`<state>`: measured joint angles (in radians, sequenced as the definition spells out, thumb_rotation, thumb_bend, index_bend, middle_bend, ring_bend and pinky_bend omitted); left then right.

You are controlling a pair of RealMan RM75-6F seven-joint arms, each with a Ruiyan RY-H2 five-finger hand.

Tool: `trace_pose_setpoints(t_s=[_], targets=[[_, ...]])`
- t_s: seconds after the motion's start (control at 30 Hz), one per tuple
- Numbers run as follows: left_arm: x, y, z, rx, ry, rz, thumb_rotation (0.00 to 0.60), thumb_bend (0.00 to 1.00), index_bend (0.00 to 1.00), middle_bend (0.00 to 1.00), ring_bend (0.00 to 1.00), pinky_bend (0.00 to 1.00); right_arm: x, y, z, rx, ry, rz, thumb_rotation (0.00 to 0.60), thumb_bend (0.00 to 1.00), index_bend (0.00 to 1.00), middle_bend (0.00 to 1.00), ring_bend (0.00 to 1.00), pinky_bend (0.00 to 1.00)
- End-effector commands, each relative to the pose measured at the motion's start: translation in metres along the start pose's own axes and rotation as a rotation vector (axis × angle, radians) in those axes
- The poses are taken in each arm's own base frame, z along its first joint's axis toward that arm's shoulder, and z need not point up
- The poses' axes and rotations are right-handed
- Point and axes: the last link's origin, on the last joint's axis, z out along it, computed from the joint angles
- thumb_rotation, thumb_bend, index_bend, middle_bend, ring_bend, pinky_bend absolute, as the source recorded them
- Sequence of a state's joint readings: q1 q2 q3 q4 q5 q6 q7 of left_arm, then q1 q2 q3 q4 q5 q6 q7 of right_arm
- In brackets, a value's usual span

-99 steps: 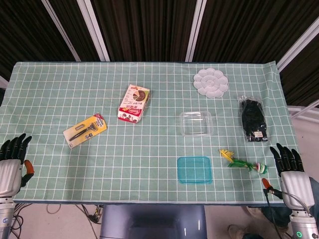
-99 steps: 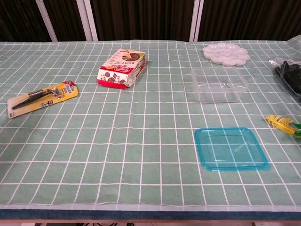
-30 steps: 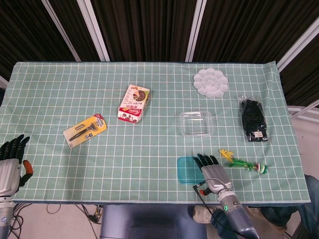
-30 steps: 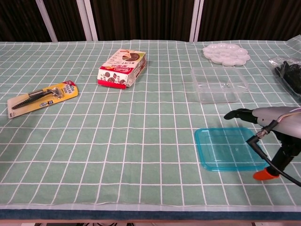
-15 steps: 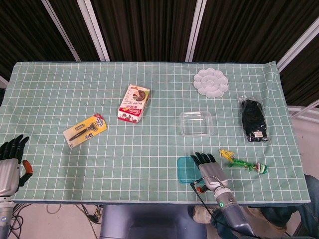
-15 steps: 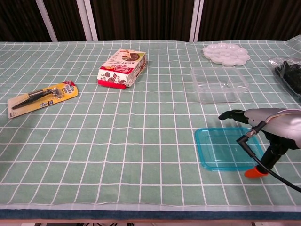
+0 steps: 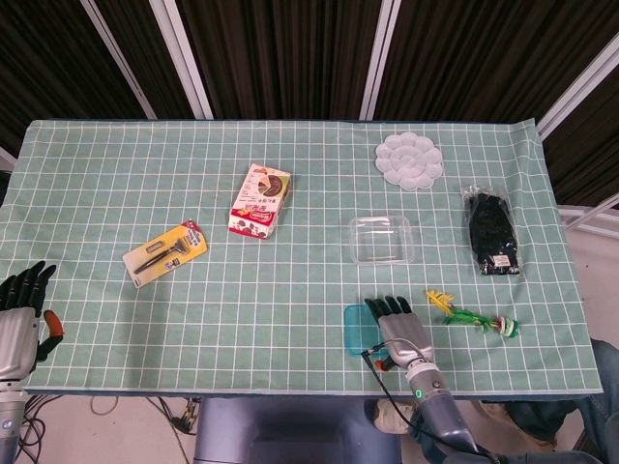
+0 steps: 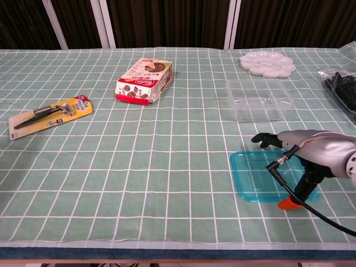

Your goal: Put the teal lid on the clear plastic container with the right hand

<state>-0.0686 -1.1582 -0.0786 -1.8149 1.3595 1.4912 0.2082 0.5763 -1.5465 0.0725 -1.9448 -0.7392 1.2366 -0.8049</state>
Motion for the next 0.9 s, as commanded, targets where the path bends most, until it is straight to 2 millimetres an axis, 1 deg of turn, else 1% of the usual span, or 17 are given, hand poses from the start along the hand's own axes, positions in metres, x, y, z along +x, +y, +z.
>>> trace_pose_setpoints(t_s=[0.03,0.53,0.9], targets=[[0.0001,-0.0002,-0.0001,0.002,0.000,-0.001,0.600,0.80,0.07,0.00,0.00,0.00,0.0002,-0.0013,0.0019,-0.002,0.002,-0.001,0.600,0.17,0.00,0.14,0.00,0.00],[0.0000,-0.0006,0.0005,0.007,-0.001,0.003,0.600,0.80,0.06,0.00,0.00,0.00,0.0007,-0.0020,0.0097,-0.018,-0.003,-0.013,0.600,0.17,0.00,0.15,0.00,0.00],[-0.0002,-0.0004,0.0002,0.007,-0.003,0.005,0.600,0.80,0.06,0.00,0.00,0.00,-0.0004,-0.0010,0.0073,-0.019,-0.011,-0.014,0.600,0.17,0.00,0.15,0.00,0.00]])
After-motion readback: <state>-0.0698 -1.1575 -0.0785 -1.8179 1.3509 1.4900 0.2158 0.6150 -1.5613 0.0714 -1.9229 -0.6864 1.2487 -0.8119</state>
